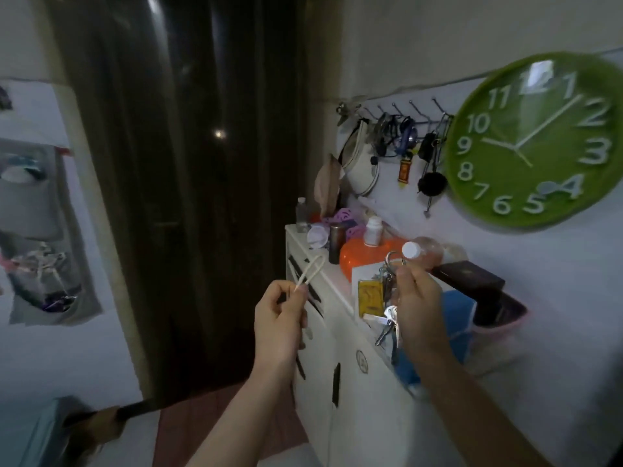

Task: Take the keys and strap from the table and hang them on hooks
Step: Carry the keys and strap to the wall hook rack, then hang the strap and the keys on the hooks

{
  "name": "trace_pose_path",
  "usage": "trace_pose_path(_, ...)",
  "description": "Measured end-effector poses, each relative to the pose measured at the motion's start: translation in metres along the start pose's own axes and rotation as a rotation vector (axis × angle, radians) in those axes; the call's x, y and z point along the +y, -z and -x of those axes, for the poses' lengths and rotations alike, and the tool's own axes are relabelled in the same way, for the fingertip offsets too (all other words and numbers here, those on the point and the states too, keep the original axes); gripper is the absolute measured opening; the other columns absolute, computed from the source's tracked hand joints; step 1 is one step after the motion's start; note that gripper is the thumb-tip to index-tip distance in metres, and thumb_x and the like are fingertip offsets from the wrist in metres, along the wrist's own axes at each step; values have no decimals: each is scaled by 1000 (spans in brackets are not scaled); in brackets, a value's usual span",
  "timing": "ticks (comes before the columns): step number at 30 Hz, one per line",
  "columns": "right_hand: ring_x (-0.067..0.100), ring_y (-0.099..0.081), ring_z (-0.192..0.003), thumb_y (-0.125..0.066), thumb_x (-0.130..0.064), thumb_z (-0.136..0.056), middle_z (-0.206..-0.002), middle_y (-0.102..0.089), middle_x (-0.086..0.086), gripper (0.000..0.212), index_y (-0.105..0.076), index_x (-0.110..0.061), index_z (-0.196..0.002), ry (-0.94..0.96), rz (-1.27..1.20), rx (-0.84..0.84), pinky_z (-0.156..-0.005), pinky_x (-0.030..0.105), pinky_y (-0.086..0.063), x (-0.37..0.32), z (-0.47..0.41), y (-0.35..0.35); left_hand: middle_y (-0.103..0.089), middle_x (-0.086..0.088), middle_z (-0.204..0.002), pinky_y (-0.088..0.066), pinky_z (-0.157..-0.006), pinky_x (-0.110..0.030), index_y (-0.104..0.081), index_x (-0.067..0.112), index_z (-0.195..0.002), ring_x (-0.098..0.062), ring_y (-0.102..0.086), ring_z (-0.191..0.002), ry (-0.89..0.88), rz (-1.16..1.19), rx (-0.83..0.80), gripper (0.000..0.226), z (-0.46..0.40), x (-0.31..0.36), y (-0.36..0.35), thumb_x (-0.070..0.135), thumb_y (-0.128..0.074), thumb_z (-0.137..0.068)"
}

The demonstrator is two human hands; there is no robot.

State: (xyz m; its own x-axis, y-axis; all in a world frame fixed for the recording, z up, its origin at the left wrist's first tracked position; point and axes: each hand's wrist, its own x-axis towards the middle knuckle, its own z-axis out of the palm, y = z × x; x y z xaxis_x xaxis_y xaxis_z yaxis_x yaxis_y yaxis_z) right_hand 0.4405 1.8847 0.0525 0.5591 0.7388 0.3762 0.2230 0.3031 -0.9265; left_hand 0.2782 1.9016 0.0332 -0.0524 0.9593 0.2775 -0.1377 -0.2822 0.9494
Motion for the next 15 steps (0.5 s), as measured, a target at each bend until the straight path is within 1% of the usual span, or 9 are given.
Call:
trace_pose_path(2, 24, -46, -66, -40, -22, -97, -69, -47, 15, 30, -50, -9, -72, -6, 15, 77, -64, 37, -39, 5, -23, -32, -47, 2, -47, -31, -32, -17, -56, 4, -80, -5, -38, -36, 5, -1, -76, 23, -51, -9, 9, 25, -57, -90)
trace_pose_path(4, 25, -46, -65, -41, -22, -96, -68, -47, 15, 30, -48, -10, -69, -7, 26, 150, -65, 39, -38, 6, -47, -59, -48, 1, -46, -31, -32, -19, -56, 2, -78, -8, -38, -35, 13, 28, -159, 25, -102, -13, 17, 25, -58, -89)
trace_pose_path(8, 16, -42, -59, -43, -23, -96, -60, -43, 2, 36, -44, -20, -60, 24, 21, 288, -62, 36, -35, 9, -98, -104, -54, 1, -46, -31, -30, -19, -59, 7, -76, -8, -38, -33, 44, 100, -296, 20, -201, -17, 10, 23, -58, -89)
trace_pose_path(9, 16, -41, -58, -42, -22, -96, -59, -42, 0, 37, -46, -22, -59, 42, 28, 319, -61, 35, -35, 10, -112, -112, -56, 1, -47, -31, -30, -18, -60, 10, -75, -8, -38, -32, 37, 109, -325, 18, -223, -18, 4, 22, -59, -89)
trace_pose_path(12, 23, -42, -60, -41, -24, -96, -61, -46, 2, 31, -57, -19, -70, 79, 91, 418, -60, 37, -36, 16, -155, -131, -60, -3, -52, -30, -30, -15, -63, 14, -73, -5, -41, -30, -40, 111, -404, 17, -278, -26, -17, 23, -61, -87)
trace_pose_path(14, 27, -47, -64, -42, -24, -95, -66, -55, 9, 28, -59, -16, -75, 110, 131, 493, -63, 41, -40, 22, -186, -140, -58, 1, -51, -31, -31, -15, -64, 15, -72, -3, -41, -31, -72, 95, -461, 17, -314, -34, -30, 24, -62, -86)
trace_pose_path(15, 29, -50, -67, -42, -24, -95, -72, -61, 14, 27, -60, -16, -75, 125, 146, 523, -66, 45, -42, 26, -203, -145, -57, 2, -49, -32, -32, -16, -64, 14, -72, -4, -42, -33, -73, 102, -489, 17, -334, -39, -37, 24, -62, -85)
